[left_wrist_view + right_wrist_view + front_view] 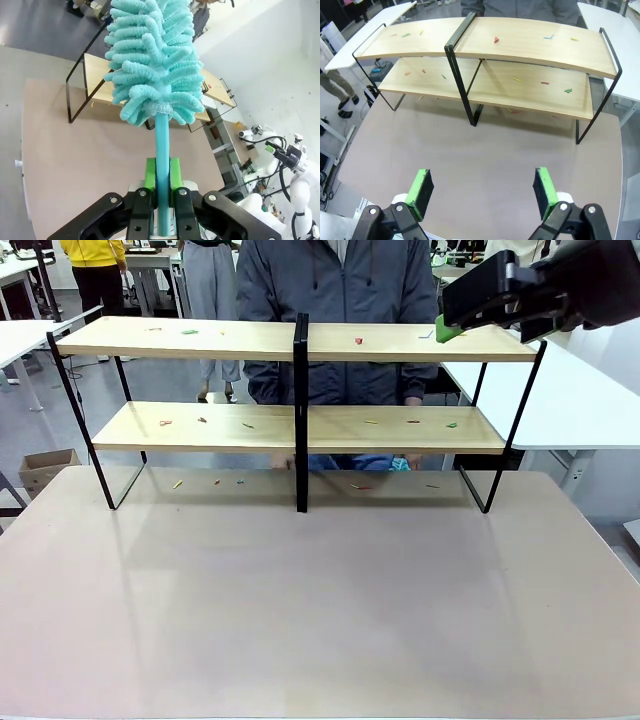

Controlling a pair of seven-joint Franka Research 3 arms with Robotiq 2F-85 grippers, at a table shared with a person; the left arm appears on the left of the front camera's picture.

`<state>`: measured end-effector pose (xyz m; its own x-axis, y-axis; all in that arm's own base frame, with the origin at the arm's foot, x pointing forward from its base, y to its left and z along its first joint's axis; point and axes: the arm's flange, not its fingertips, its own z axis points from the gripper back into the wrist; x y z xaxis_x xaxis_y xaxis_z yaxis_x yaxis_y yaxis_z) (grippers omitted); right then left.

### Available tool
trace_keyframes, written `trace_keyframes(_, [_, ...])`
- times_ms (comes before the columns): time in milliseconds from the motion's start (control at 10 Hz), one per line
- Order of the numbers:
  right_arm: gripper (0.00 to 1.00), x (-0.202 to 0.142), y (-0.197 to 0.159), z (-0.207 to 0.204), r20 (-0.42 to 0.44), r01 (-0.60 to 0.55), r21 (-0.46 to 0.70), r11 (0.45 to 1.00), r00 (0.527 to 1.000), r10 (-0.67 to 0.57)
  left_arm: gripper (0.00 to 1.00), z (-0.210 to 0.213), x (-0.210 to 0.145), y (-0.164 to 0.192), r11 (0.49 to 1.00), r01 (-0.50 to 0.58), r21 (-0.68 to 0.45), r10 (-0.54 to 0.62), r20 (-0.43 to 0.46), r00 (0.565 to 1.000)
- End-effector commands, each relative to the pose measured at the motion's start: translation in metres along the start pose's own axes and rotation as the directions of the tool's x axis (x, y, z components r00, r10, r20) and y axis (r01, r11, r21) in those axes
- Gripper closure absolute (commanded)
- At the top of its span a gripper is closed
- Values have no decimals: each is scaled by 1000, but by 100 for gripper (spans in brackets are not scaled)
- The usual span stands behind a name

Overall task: Clean the shelves.
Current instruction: Clean a randomly selected level of the Shelf with the Duster.

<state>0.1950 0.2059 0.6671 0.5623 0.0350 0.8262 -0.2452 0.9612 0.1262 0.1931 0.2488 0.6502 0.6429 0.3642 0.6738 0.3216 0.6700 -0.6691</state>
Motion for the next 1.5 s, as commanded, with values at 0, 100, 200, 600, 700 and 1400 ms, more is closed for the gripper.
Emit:
trace_keyframes(0, [0, 0, -1, 0, 3, 2, -8, 1000, 1000, -2, 100, 4, 0, 0, 1000, 14, 0, -14, -7, 1000])
trace_keyframes(100, [0, 0, -1, 0, 3, 2, -8, 1000, 1000, -2, 100, 4, 0, 0, 1000, 14, 0, -14, -7, 1000])
trace_keyframes(200, [0, 0, -1, 0, 3, 2, -8, 1000, 1000, -2, 100, 4, 0, 0, 1000, 14, 0, -14, -7, 1000])
trace_keyframes(600, [0, 0, -1, 0, 3, 2, -8, 1000, 1000, -2, 88, 0, 0, 1, 1000, -1, 1, 1, -1, 1000])
trace_keyframes(700, [0, 0, -1, 0, 3, 2, -8, 1000, 1000, -2, 88, -25, -4, -25, 993, 108, -36, -112, -99, 989])
trace_keyframes(1400, [0, 0, -1, 0, 3, 2, -8, 1000, 1000, -2, 88, -174, -124, -128, 818, 466, -338, -548, -706, 450])
